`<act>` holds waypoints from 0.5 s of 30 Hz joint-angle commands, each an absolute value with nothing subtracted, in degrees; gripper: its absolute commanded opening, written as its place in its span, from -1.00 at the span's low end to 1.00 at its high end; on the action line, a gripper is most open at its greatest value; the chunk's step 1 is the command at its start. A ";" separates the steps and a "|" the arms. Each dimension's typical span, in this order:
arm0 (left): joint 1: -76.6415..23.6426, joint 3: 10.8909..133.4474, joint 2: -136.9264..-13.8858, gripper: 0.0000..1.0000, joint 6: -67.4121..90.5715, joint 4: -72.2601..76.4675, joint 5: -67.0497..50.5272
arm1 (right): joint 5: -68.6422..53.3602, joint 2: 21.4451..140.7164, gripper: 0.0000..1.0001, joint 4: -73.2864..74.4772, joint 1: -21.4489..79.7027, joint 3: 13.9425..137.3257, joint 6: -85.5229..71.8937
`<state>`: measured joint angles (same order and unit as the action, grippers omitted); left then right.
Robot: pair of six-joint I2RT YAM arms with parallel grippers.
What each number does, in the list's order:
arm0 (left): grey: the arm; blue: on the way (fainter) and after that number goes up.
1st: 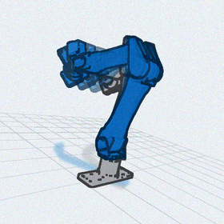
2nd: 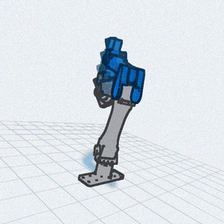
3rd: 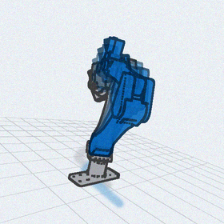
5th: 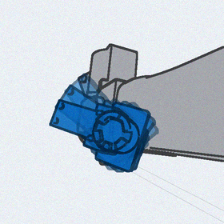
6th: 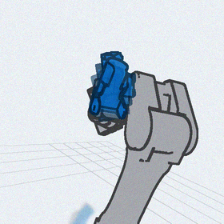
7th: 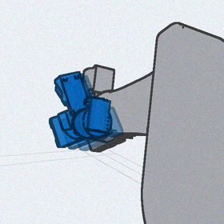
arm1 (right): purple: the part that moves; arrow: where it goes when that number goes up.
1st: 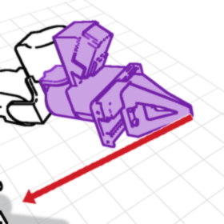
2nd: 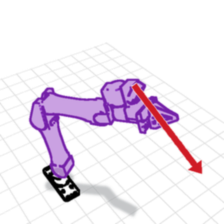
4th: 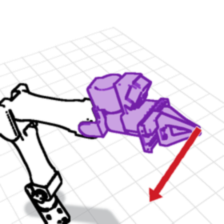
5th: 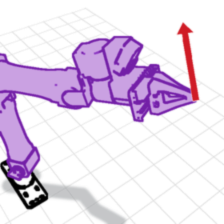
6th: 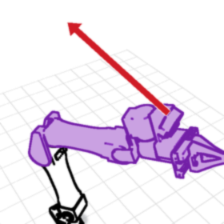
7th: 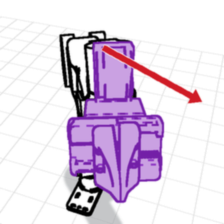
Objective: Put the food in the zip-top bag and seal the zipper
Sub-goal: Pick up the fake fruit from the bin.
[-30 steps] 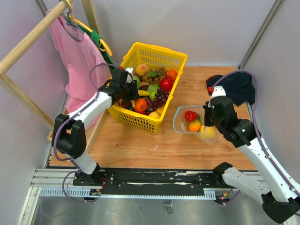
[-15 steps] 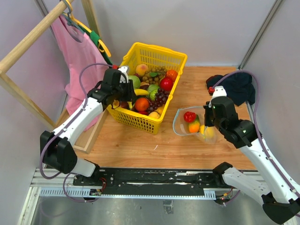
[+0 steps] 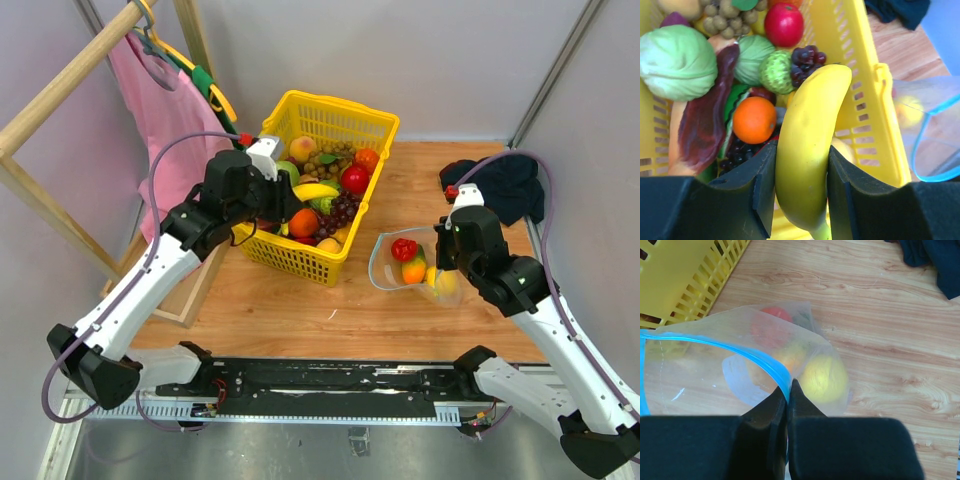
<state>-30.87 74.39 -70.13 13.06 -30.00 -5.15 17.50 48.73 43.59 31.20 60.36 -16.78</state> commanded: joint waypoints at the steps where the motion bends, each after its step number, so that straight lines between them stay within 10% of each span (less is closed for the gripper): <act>1: -33.39 76.44 -67.90 -0.61 12.08 -30.65 -7.09 | 17.01 47.99 -0.99 43.31 30.50 61.25 -17.93; 15: -45.33 76.23 -68.60 -0.67 14.24 -27.77 -11.02 | 16.12 47.90 -0.99 43.09 30.49 61.74 -18.65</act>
